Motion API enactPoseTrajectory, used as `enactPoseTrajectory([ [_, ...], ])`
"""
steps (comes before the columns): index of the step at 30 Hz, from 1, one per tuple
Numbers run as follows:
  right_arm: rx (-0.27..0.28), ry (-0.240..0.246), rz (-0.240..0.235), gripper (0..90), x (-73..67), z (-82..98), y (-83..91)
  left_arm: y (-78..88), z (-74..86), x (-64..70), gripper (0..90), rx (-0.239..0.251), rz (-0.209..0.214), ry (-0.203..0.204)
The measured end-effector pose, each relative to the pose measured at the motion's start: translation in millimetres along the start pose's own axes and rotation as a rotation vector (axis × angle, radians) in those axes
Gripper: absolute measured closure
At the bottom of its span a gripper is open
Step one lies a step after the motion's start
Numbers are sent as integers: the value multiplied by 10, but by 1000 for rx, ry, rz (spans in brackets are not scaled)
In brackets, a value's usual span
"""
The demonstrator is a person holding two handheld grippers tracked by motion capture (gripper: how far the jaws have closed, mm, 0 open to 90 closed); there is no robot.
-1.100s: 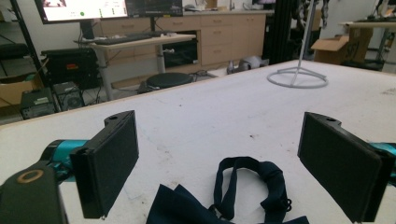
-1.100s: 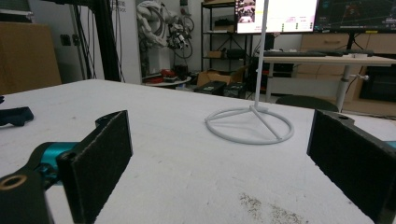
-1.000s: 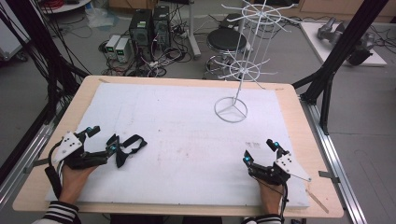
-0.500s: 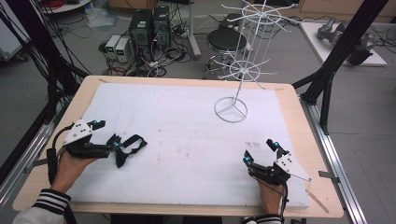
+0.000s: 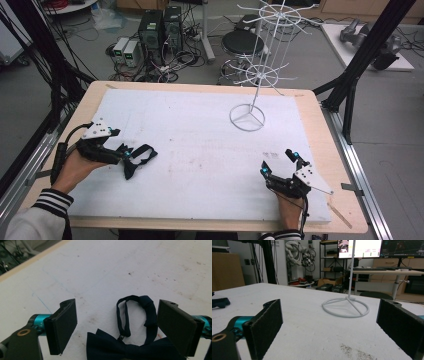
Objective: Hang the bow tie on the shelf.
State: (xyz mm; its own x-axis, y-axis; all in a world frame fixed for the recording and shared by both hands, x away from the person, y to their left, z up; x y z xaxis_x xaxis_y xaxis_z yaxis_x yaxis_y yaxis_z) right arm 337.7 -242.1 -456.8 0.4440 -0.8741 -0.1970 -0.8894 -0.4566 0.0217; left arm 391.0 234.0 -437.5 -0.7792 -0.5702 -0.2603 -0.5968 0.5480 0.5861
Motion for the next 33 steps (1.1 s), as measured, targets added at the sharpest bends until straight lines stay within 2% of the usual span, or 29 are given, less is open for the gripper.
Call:
enactPoseTrajectory([
  [2, 0, 0, 0, 57, 0, 0, 0, -24, 3, -6, 174, -28, 11, -1],
  [3, 0, -2, 0, 57, -1, 0, 0, -49, 21, -16, 174, -64, 21, 2],
  [4, 0, -1, -1, 57, -1, 0, 0, -49, 21, -16, 176, -64, 21, 2],
  [5, 0, -1, -1, 57, 0, 0, 0, -74, 38, -28, 184, -94, 30, 1],
  [6, 0, -2, 0, 57, -1, 0, 0, -74, 38, -28, 193, -94, 30, 1],
  [10, -1, -5, 0, 57, -1, 2, 1, -130, 61, -28, 224, -151, 64, 11],
  [14, -1, -6, 0, 57, 0, 2, 2, -181, 60, -12, 222, -187, 106, 29],
  [16, -2, -7, 0, 57, 0, 2, 2, -208, 67, -15, 224, -211, 115, 39],
  [19, 1, -3, 3, 57, 6, -1, 0, -260, 73, -17, 245, -258, 140, 25],
  [21, 2, 1, 0, 57, 7, -4, -1, -277, 76, -17, 257, -271, 144, 15],
  [22, 0, -4, 3, 57, 6, -1, 0, -307, 87, -11, 257, -305, 143, 3],
  [23, 1, -5, 2, 57, 5, -1, 0, -307, 87, -11, 258, -305, 143, 3],
  [26, 0, -4, 2, 57, 7, -1, 1, -344, 108, 11, 269, -339, 165, -7],
  [27, -1, -5, 1, 57, 5, -1, 1, -364, 130, 20, 281, -359, 172, -4],
  [31, 1, -4, 2, 58, 6, -1, 0, -392, 159, 10, 283, -382, 156, 8],
  [33, 0, -4, -1, 57, 5, -1, 1, -399, 172, 6, 290, -390, 163, 10],
])
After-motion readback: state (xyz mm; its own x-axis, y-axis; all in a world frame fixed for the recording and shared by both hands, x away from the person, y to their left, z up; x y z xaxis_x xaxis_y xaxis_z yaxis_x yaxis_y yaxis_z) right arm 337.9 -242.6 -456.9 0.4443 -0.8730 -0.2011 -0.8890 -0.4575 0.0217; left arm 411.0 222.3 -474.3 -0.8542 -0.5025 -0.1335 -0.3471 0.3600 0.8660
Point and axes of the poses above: each handheld gripper's, and its own axes: y roughly backward along the jaws, z roughly out of its underside, x roughly to its right, the point moved 9 cm from there along -y, roughly forward along the jaws, and after that the axes turned 10 degrees about -y, right-handed, at the moved point
